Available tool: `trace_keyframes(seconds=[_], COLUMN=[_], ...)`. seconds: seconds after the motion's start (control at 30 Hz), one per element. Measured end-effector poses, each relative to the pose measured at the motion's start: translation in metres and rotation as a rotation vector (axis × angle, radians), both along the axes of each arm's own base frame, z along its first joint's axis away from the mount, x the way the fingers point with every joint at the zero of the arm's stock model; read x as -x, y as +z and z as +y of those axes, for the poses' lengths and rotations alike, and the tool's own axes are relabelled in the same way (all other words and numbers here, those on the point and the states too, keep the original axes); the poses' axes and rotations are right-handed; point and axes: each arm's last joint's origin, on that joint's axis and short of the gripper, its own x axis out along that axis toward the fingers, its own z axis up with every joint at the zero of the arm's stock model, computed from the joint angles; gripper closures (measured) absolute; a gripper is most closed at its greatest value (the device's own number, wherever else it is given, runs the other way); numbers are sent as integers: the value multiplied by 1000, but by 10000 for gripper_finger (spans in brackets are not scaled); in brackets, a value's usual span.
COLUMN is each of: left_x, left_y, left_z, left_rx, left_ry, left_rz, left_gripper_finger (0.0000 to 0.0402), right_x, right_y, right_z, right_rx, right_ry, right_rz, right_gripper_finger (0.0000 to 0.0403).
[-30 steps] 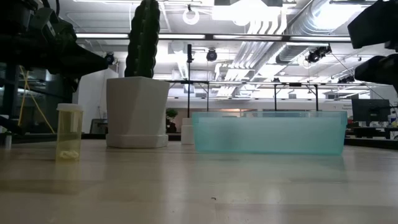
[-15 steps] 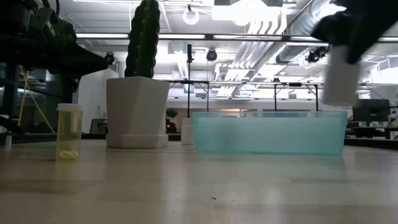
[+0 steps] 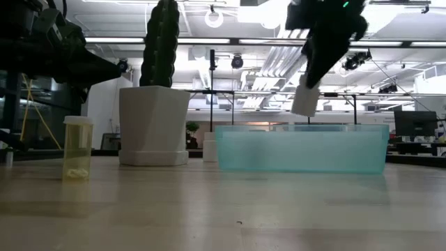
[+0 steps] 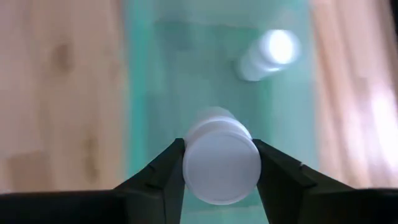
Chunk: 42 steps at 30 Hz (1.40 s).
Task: Pick and place pill bottles into a basket
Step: Put the white pill bottle into the light green bin
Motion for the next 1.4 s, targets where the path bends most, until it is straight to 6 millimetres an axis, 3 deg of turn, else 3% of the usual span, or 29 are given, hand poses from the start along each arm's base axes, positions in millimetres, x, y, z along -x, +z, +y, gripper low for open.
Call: trace_keyframes(seconds=[0.2, 0.37, 0.83, 1.4], left_x=[0, 0, 0, 0], left_y=[0, 0, 0, 0], left_z=[0, 0, 0, 0], left_rx=[0, 0, 0, 0], left_ry=[0, 0, 0, 0], left_rz=[1, 0, 0, 0], left_gripper_finger=[305, 305, 305, 305], right_x=[5, 14, 30, 30], right_y=[-7, -26, -66, -67], right_z=[-54, -76, -72, -72], right_rx=[-32, -115, -148, -128], right_ry=[-33, -57, -56, -49], right_rz=[36, 48, 128, 130], right_gripper_finger=[255, 250, 245, 208])
